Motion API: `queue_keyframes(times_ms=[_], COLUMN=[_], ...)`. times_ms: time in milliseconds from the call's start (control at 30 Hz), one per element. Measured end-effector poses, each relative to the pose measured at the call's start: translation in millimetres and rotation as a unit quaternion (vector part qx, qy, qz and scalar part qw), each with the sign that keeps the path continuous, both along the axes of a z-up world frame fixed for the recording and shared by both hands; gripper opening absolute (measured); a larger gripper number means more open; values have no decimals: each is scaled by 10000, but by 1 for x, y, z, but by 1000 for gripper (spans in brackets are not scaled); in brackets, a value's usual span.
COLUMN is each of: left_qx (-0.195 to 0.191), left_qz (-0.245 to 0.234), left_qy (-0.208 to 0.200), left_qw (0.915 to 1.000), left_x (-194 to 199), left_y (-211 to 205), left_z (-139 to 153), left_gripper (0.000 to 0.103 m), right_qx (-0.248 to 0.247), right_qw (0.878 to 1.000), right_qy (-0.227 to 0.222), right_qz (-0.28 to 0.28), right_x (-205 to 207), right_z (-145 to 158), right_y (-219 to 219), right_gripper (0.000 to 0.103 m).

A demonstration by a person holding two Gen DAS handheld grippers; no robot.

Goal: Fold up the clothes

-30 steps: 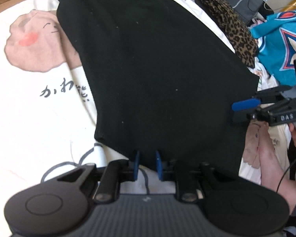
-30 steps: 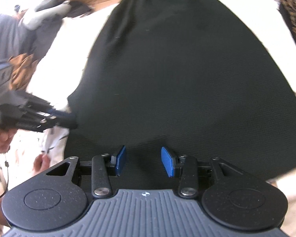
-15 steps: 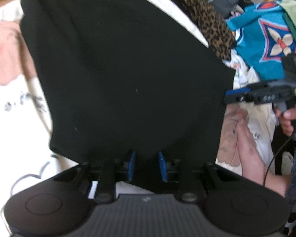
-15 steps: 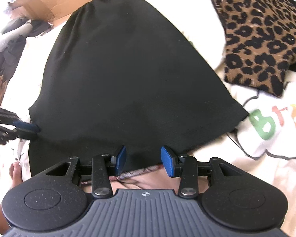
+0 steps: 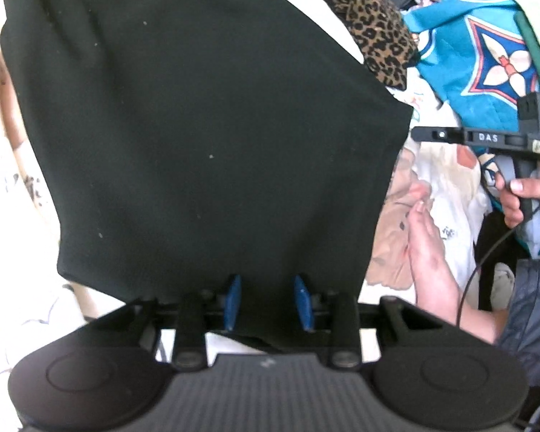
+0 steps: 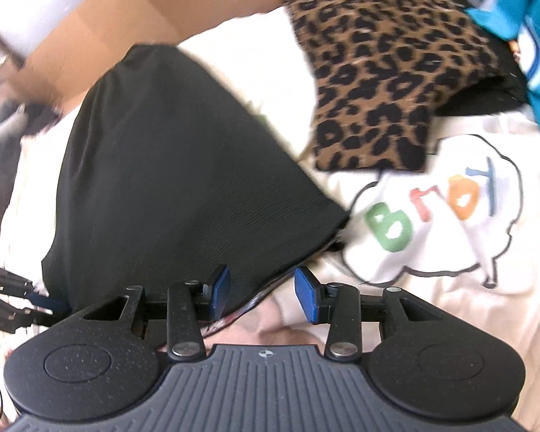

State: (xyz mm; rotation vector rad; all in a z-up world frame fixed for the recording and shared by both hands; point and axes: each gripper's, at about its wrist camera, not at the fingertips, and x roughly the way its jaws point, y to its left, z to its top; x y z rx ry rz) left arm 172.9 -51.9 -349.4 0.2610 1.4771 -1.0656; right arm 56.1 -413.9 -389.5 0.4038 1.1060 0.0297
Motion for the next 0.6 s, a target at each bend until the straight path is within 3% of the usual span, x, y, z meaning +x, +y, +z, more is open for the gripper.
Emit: queue_keyframes(times_ms=[200,367,600], left_qx=[306,486,648], left_qz=[160,700,1261], left_qy=[-1,95,116], left_qw=[9994,9963,9898], left_x=[16,20,6], left_y=[-15,-19,-11], left_z=[17,29,46], left_gripper=[36,37,39], right_qx=[261,694,1571], right_qw=[9984,9941,9775], right_qy=[-125,-234,-511], right_qz=[-481,-805,-1315], right_x=[-7,-16,-24], right_z=[-7,-17,-36], right_y=[-20,-38,-60], right_gripper=[47,48,48])
